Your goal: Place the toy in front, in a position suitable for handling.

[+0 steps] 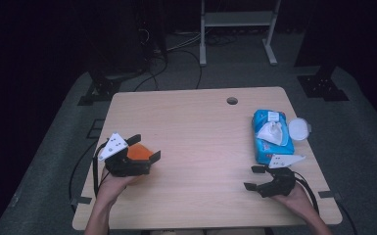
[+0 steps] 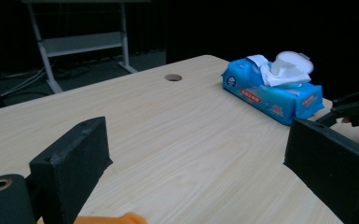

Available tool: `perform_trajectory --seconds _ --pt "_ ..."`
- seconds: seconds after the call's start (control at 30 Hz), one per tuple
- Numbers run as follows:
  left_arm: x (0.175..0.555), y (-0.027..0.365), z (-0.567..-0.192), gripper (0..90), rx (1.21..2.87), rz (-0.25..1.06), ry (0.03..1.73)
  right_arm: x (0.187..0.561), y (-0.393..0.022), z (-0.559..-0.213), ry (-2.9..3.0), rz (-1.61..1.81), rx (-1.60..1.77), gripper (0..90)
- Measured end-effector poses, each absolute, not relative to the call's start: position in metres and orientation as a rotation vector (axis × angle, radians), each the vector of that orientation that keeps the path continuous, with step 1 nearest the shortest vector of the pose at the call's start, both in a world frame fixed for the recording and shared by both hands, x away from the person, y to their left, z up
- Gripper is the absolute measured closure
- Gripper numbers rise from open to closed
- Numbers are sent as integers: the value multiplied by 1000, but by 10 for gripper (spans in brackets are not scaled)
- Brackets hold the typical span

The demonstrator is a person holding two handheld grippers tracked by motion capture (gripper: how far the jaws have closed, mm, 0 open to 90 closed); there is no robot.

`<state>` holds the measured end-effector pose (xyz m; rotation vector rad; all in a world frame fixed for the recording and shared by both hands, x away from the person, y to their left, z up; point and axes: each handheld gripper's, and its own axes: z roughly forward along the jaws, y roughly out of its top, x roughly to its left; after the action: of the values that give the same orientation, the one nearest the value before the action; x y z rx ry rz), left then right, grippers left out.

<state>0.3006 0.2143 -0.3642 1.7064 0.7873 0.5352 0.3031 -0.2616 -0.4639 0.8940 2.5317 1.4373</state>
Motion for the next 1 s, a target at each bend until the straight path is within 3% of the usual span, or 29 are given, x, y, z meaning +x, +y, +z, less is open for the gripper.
perform_trajectory --seconds 0.5,1.0 --pt "302 253 -365 59 1704 593 837 303 -261 -464 2537 1427 893 220" --pt "314 286 -401 61 1778 575 940 303 -259 -465 2551 1413 878 226"
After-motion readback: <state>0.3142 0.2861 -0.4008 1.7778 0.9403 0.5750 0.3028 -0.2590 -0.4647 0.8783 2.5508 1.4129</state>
